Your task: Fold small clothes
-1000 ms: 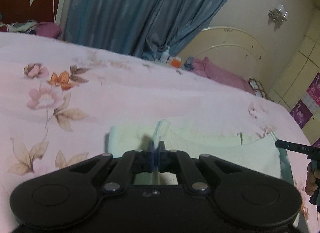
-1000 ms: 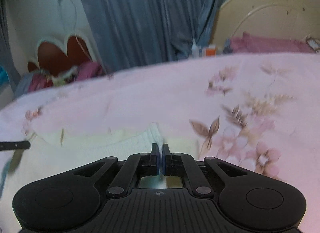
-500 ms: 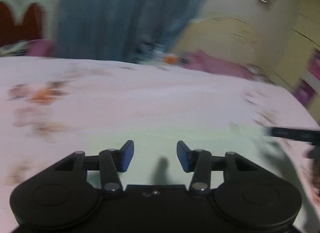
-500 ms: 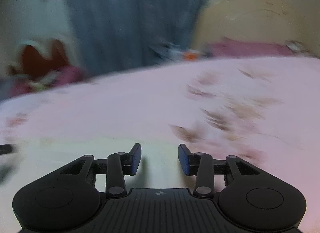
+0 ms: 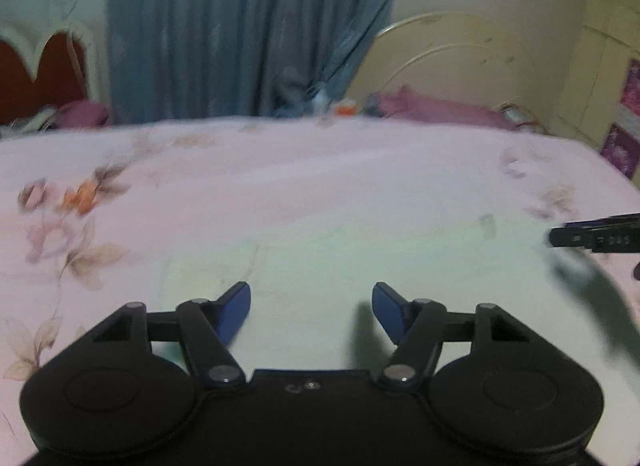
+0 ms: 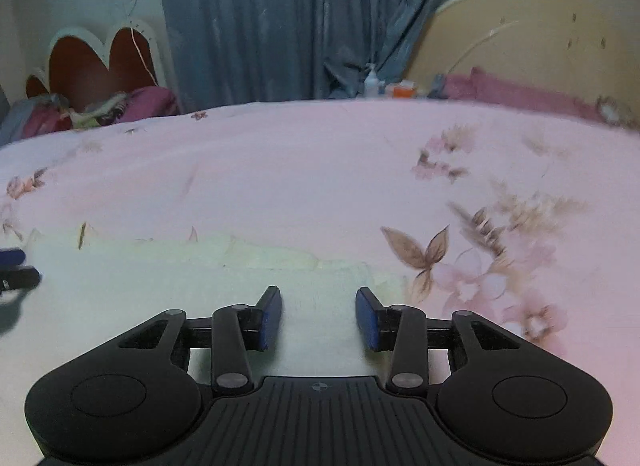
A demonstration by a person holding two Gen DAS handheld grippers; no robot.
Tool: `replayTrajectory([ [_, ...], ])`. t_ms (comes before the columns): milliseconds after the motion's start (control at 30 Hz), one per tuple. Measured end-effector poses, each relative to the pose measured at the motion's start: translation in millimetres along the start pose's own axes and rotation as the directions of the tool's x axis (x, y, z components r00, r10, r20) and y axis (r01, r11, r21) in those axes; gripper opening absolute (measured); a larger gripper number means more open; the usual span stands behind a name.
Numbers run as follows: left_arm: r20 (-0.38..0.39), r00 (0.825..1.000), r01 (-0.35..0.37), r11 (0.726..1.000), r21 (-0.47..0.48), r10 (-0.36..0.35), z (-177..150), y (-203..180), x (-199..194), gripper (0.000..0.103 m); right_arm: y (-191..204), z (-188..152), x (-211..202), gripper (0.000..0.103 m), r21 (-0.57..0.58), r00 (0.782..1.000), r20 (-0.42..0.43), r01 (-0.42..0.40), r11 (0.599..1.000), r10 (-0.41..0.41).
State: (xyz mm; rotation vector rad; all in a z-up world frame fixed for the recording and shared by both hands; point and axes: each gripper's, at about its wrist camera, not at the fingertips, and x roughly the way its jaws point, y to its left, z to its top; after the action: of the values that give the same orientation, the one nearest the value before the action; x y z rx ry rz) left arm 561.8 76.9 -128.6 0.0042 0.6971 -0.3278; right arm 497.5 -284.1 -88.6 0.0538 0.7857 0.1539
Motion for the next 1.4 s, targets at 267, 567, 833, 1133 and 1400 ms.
replayTrajectory([
  [267,-0.073,0.995,0.077,0.993,0.089,-0.07,-37,-64,-15,0.067,64,-47,-28,0.04,-0.142,0.977,-0.062,-0.21,0.967,0.203],
  [567,-0.024,0.994,0.108,0.994,-0.02,-0.108,-41,-51,-48,0.067,56,-53,-63,0.04,-0.127,0.992,0.01,-0.126,0.984,0.128],
  [833,-0.053,0.997,0.06,0.995,0.083,-0.056,-56,-73,-52,0.069,84,-73,-63,0.04,-0.19,0.992,-0.066,-0.116,0.975,0.105],
  [1133,-0.083,0.996,0.031,0.999,-0.016,-0.032,-83,-74,-79,0.063,81,-94,-107,0.04,-0.101,0.988,-0.083,-0.141,0.985,0.133],
  [1400,-0.109,0.994,0.008,1.0,-0.021,-0.01,-110,-110,-88,0.053,117,-126,-118,0.011,-0.135,0.965,-0.122,-0.249,0.959,0.233],
])
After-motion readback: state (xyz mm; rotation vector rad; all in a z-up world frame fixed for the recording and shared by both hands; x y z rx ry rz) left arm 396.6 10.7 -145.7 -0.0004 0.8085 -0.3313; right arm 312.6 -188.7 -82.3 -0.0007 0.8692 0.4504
